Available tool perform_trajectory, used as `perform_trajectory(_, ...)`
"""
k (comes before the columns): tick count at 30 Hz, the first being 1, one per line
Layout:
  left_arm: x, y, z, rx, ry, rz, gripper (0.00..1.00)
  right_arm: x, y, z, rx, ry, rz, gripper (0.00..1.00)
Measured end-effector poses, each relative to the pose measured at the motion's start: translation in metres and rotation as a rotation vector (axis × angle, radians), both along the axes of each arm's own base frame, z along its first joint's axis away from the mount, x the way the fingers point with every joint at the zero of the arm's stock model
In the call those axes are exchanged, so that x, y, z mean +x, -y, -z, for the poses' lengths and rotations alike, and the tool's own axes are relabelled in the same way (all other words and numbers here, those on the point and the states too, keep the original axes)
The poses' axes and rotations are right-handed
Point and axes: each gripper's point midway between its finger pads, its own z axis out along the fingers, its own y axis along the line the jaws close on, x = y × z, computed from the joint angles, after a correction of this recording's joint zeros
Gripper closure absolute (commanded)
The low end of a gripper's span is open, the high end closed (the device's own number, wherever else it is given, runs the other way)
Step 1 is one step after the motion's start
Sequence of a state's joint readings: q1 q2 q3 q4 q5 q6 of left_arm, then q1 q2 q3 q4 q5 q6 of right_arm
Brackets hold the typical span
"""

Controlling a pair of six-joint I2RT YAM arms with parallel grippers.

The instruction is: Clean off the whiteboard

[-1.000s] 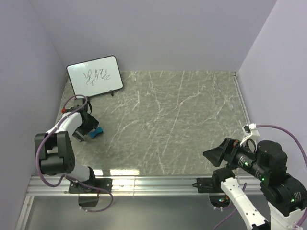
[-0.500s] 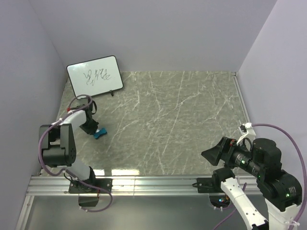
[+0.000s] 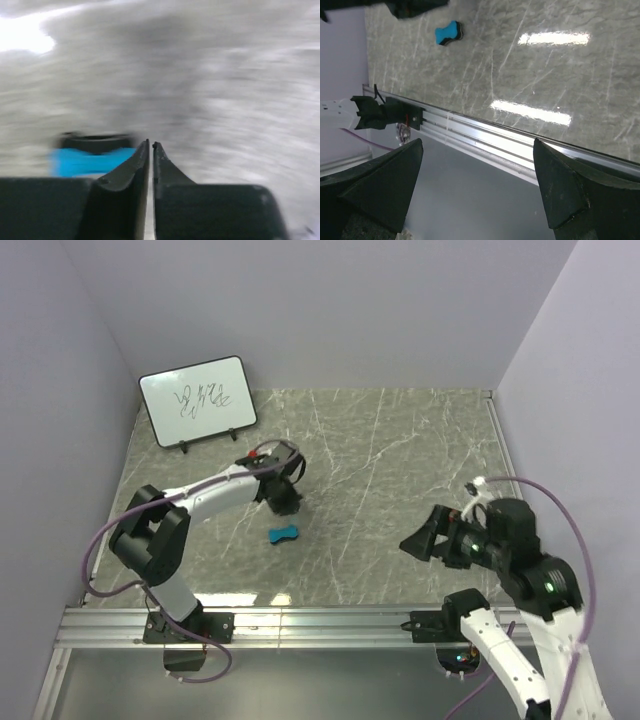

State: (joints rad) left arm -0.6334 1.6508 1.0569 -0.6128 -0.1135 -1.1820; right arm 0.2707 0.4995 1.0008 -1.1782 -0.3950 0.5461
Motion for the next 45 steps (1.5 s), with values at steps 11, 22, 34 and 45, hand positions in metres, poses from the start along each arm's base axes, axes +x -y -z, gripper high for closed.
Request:
perform_trajectory(11,0.105,0.053,-0.103,-0.105,0.234,0.065,0.27,0.047,-0.067,0.055,-0.019,-0.305,-0.171,0.02)
perform_trajectory(22,0.055,-0.157,-0.077,0.075,0.129,-0.246,0.28,0.085,-0.198,0.075,-0.081,-0.467,-0.279,0.03)
perform_trajectory(34,0.030,-0.168,-0.101,0.035,0.225,-0.219,0.29,0.092,-0.273,0.148,0.027,-0.843,0.054,0.05)
perform_trajectory(45,0.010,-0.166,-0.143,-0.013,0.370,-0.169,0.29,0.129,-0.287,0.188,-0.014,-0.876,0.269,0.09)
